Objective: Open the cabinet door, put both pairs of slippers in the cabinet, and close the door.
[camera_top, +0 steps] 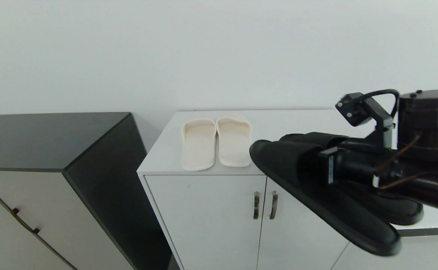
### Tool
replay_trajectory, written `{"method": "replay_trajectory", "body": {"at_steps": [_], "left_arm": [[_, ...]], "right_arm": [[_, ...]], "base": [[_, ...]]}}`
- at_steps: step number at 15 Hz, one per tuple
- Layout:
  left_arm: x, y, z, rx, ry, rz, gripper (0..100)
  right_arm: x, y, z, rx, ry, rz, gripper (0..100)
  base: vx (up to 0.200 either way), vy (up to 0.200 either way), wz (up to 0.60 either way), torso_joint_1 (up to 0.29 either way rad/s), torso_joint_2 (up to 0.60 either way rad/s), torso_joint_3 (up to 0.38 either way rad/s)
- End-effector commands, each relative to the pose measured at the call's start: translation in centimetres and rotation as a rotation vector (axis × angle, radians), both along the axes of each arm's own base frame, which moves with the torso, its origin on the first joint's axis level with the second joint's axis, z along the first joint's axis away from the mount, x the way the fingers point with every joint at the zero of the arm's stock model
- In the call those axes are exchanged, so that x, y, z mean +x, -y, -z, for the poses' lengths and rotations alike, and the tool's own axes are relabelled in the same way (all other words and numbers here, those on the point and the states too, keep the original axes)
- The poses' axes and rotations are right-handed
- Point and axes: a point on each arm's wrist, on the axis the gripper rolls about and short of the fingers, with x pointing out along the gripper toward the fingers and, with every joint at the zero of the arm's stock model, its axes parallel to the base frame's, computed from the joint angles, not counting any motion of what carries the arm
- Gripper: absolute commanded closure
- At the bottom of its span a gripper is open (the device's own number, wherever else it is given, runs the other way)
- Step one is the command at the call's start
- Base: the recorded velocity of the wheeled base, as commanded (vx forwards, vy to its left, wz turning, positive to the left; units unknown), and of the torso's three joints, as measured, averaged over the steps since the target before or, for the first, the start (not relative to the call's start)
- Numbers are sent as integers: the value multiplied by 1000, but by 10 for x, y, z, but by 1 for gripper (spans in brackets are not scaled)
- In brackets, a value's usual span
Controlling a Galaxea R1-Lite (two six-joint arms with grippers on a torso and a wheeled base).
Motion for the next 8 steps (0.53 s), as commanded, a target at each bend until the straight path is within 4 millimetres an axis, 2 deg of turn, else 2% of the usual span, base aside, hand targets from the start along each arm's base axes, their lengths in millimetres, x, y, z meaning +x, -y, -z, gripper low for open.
{"method": "replay_trajectory", "body": {"at_steps": [1, 4, 8], "left_arm": [[0, 0, 0, -1, -2, 0, 100], [0, 0, 0, -1, -2, 0, 100], [0, 0, 0, -5, -2, 0, 100]], "right_arm": [[-45, 20, -2, 40, 17, -96, 100], [-51, 19, -1, 58, 3, -164, 100], [-55, 15, 8, 58, -12, -192, 100]], "base": [[0, 0, 0, 0, 0, 0], [0, 0, 0, 0, 0, 0], [-200, 0, 0, 8, 4, 5]]}}
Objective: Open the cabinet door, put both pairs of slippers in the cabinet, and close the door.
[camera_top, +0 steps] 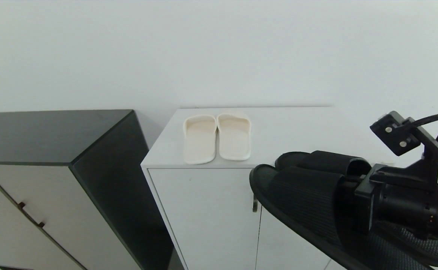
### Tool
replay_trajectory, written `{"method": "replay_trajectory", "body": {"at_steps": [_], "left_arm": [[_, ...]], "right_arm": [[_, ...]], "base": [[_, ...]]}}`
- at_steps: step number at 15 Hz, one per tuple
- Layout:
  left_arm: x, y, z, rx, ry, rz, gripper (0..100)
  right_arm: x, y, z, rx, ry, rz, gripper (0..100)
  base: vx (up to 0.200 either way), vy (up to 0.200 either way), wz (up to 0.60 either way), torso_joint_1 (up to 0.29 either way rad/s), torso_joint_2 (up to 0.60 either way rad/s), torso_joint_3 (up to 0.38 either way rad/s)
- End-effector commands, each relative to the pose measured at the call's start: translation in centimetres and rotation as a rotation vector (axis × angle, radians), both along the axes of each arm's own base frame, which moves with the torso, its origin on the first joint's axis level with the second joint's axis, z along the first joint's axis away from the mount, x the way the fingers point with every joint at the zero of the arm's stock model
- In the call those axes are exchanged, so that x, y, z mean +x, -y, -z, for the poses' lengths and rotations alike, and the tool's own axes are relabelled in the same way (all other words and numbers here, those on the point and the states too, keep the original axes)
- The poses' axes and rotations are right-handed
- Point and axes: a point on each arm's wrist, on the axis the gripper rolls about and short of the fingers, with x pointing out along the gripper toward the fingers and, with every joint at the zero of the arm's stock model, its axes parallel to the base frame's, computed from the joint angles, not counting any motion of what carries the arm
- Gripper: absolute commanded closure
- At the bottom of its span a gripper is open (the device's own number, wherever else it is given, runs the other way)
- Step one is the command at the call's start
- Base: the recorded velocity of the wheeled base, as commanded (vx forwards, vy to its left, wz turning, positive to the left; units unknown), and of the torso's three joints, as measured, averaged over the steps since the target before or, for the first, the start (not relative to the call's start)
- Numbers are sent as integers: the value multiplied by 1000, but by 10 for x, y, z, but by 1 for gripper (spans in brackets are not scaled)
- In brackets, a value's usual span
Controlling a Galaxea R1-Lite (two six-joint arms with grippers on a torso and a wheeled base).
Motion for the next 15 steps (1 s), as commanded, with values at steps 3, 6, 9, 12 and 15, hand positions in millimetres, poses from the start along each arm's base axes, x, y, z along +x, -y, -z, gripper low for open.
{"method": "replay_trajectory", "body": {"at_steps": [3, 6, 9, 12, 15], "left_arm": [[0, 0, 0, -1, -2, 0, 100], [0, 0, 0, 1, -2, 0, 100], [0, 0, 0, -2, -2, -2, 100], [0, 0, 0, -2, -2, -2, 100], [0, 0, 0, -4, -2, -2, 100]], "right_arm": [[-3, -8, 3, 74, -24, -22, 100], [-1, -7, 10, 78, -8, -7, 100], [-15, 3, 17, 83, -36, -121, 100], [-26, 11, 22, 91, -56, -211, 100], [-23, 16, 27, 86, -75, -220, 100]], "base": [[-200, 0, 0, -4, -2, 1], [0, 0, 0, 0, 0, 0], [0, 0, 0, 0, 0, 0], [0, 0, 0, 0, 0, 0], [0, -200, 0, 2, 4, 4]]}}
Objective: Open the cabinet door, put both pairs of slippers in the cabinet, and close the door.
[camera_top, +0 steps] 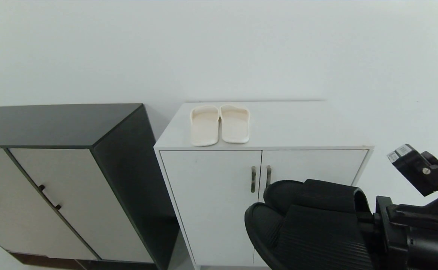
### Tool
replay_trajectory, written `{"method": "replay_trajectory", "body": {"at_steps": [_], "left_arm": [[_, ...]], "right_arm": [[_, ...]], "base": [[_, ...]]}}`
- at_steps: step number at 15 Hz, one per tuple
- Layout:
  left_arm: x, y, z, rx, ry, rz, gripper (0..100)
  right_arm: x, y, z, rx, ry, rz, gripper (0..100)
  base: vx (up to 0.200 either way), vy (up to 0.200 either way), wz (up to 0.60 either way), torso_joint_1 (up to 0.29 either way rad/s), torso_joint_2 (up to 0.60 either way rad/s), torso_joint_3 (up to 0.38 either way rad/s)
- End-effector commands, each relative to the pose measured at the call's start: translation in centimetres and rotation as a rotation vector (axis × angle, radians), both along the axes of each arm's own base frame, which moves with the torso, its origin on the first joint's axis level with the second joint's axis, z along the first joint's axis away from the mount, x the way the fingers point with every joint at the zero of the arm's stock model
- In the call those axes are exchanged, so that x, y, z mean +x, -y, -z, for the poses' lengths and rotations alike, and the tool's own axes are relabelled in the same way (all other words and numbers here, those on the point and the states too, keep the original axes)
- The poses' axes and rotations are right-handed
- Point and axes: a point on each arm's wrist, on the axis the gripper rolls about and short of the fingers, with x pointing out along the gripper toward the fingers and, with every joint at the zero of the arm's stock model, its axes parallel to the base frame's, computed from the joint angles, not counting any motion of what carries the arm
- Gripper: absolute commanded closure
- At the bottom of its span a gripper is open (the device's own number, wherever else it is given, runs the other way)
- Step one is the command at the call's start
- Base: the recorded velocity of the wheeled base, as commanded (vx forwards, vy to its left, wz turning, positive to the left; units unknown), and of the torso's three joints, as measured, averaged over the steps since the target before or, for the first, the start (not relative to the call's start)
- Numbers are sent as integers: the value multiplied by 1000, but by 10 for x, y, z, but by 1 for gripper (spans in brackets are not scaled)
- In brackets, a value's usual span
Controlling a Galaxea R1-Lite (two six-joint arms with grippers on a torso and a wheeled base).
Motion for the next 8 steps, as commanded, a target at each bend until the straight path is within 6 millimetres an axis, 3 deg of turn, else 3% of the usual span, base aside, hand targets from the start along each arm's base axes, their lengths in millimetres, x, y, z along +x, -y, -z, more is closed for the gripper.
{"method": "replay_trajectory", "body": {"at_steps": [1, 8], "left_arm": [[0, 0, 0, -1, 0, -1, 100], [0, 0, 0, -1, -2, -1, 100]], "right_arm": [[1, 3, 1, -2, -3, 10, 100], [0, 5, 7, -27, 2, 11, 100]], "base": [[0, -200, 0, 2, 2, 2], [0, -200, 0, 6, 4, 2]]}}
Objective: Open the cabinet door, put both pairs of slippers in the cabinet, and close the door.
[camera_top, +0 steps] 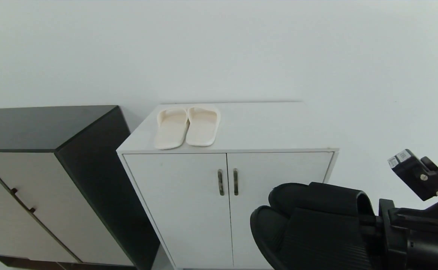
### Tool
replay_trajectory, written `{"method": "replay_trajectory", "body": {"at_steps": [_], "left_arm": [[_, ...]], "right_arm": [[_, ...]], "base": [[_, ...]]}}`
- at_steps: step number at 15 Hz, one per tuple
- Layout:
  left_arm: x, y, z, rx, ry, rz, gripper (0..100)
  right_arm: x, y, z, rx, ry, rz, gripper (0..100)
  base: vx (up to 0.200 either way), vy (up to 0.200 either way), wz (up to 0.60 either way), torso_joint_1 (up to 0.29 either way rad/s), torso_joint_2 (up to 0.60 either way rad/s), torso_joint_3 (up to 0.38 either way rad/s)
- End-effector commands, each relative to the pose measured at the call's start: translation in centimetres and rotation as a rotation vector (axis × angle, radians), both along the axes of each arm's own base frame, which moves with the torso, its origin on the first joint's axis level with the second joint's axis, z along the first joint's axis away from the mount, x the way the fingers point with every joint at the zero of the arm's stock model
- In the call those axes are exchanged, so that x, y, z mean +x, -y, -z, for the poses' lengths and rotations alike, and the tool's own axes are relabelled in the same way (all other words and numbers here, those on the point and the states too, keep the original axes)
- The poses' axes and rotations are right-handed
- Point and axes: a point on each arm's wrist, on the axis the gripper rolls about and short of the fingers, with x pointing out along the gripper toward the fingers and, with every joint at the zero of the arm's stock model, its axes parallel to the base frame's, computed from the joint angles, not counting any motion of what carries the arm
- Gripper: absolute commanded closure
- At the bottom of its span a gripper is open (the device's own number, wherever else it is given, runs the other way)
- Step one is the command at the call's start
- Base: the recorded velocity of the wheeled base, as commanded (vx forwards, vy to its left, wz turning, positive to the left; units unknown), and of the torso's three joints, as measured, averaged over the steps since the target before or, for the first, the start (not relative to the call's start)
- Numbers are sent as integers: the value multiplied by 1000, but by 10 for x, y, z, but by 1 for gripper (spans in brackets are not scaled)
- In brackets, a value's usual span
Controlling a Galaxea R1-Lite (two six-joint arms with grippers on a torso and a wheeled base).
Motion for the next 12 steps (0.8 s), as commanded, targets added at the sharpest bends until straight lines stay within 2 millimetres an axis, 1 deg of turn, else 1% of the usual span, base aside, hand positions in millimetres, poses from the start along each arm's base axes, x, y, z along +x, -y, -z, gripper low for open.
{"method": "replay_trajectory", "body": {"at_steps": [1, 3, 12], "left_arm": [[0, 0, 0, 0, -1, -1, 100], [0, 0, 0, 0, 0, 1, 100], [0, 0, 0, 0, 0, -1, 100]], "right_arm": [[-1, 0, 1, -3, -1, 0, 100], [-1, 1, 2, -5, -4, 0, 100], [-1, 1, 3, -7, -6, -2, 100]], "base": [[0, -200, 0, 7, 2, 2], [0, -200, 0, 2, 0, 2], [0, 0, 0, 0, 0, 0]]}}
